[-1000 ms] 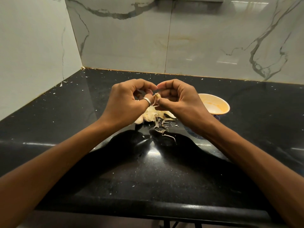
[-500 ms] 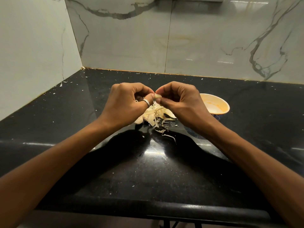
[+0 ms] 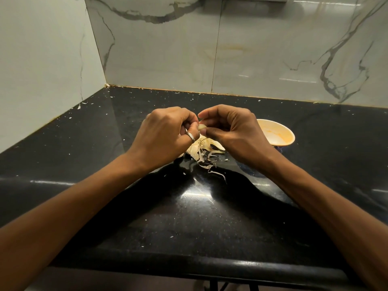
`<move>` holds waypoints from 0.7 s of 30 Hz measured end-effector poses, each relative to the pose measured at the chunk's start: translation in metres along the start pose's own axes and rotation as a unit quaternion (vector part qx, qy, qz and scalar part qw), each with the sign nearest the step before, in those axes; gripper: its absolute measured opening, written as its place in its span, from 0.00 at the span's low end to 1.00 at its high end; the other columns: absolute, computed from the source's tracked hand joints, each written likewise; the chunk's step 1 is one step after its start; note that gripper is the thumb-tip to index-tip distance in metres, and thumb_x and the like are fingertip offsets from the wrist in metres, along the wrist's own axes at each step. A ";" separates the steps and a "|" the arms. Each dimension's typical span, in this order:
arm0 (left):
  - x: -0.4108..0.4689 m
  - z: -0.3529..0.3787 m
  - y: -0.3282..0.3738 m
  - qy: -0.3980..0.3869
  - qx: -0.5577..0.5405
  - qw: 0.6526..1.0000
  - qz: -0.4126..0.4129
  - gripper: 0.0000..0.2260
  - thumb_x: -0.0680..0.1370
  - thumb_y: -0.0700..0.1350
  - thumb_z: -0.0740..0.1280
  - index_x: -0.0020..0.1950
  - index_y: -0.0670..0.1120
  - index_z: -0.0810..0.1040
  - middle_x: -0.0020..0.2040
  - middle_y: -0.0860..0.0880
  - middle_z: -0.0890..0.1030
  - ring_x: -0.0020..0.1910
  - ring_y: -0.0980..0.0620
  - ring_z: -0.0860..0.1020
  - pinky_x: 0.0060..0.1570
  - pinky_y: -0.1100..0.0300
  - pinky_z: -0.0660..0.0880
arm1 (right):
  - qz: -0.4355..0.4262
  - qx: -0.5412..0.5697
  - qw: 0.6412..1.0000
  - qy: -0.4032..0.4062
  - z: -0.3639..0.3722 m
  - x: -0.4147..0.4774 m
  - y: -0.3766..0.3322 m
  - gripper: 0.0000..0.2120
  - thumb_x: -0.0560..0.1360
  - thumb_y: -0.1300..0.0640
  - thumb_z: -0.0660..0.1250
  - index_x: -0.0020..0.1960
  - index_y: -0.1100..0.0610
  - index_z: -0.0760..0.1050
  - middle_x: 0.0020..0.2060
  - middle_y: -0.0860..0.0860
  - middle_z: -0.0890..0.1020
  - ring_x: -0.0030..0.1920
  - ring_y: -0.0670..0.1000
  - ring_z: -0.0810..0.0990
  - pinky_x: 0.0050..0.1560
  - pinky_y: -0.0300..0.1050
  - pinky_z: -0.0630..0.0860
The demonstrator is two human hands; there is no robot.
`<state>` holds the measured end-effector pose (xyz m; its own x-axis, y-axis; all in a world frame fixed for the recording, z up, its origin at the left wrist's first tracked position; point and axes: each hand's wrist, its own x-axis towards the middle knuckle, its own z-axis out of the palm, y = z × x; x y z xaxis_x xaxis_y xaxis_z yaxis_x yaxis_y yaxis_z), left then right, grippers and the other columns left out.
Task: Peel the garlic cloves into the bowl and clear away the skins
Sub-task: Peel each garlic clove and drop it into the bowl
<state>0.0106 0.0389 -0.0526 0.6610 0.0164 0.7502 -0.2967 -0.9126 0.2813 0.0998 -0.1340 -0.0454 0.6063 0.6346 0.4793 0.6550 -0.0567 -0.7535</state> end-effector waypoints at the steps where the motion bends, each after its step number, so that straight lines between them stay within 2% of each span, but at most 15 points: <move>1: 0.001 -0.001 0.000 -0.001 -0.004 1.000 -0.004 0.12 0.77 0.51 0.64 0.46 0.45 0.83 0.38 0.51 0.82 0.35 0.51 0.79 0.37 0.49 0.78 | 0.001 -0.001 1.000 -0.004 0.001 0.000 -0.001 0.14 0.74 0.66 0.75 0.59 0.59 0.81 0.46 0.52 0.87 0.49 0.49 0.87 0.54 0.52 0.84; 4: 0.003 -0.003 0.002 0.003 -0.031 0.999 -0.029 0.10 0.77 0.50 0.66 0.45 0.45 0.83 0.37 0.51 0.82 0.35 0.53 0.79 0.38 0.52 0.77 | 0.001 -0.004 1.000 -0.011 0.000 -0.001 -0.004 0.16 0.75 0.65 0.75 0.62 0.60 0.79 0.47 0.51 0.87 0.50 0.48 0.87 0.53 0.54 0.84; 7: 0.004 -0.004 0.004 -0.001 -0.056 0.997 -0.053 0.09 0.76 0.48 0.67 0.46 0.45 0.83 0.38 0.51 0.82 0.36 0.54 0.80 0.39 0.61 0.76 | 0.014 0.001 1.000 -0.020 -0.002 -0.001 -0.005 0.18 0.76 0.65 0.74 0.64 0.62 0.76 0.49 0.51 0.87 0.50 0.47 0.86 0.53 0.53 0.84; 11: 0.004 -0.003 0.004 -0.016 -0.065 0.996 -0.064 0.08 0.77 0.48 0.66 0.47 0.45 0.83 0.38 0.54 0.81 0.37 0.57 0.79 0.38 0.72 0.73 | 0.020 -0.002 0.999 -0.025 -0.003 -0.002 -0.006 0.19 0.77 0.64 0.73 0.66 0.61 0.74 0.49 0.51 0.87 0.52 0.49 0.86 0.53 0.58 0.83; 15: 0.006 -0.005 0.003 -0.018 -0.068 0.995 -0.071 0.08 0.77 0.48 0.66 0.48 0.46 0.83 0.38 0.58 0.79 0.37 0.64 0.78 0.38 0.75 0.70 | 0.021 -0.002 0.999 -0.029 -0.002 -0.002 -0.006 0.19 0.77 0.64 0.72 0.66 0.61 0.74 0.50 0.50 0.87 0.53 0.47 0.86 0.56 0.55 0.82; 21: 0.006 -0.004 -0.001 -0.010 -0.056 0.993 -0.100 0.06 0.79 0.45 0.68 0.49 0.45 0.83 0.37 0.59 0.79 0.34 0.65 0.78 0.35 0.74 0.72 | 0.031 0.014 0.999 -0.034 -0.003 -0.001 -0.005 0.19 0.77 0.69 0.70 0.66 0.60 0.74 0.49 0.52 0.87 0.52 0.48 0.86 0.59 0.53 0.82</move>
<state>0.0120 0.0418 -0.0455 0.7282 0.1828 0.6605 -0.2323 -0.8409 0.4889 0.0974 -0.1362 -0.0409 0.6129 0.6816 0.3998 0.6037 -0.0774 -0.7935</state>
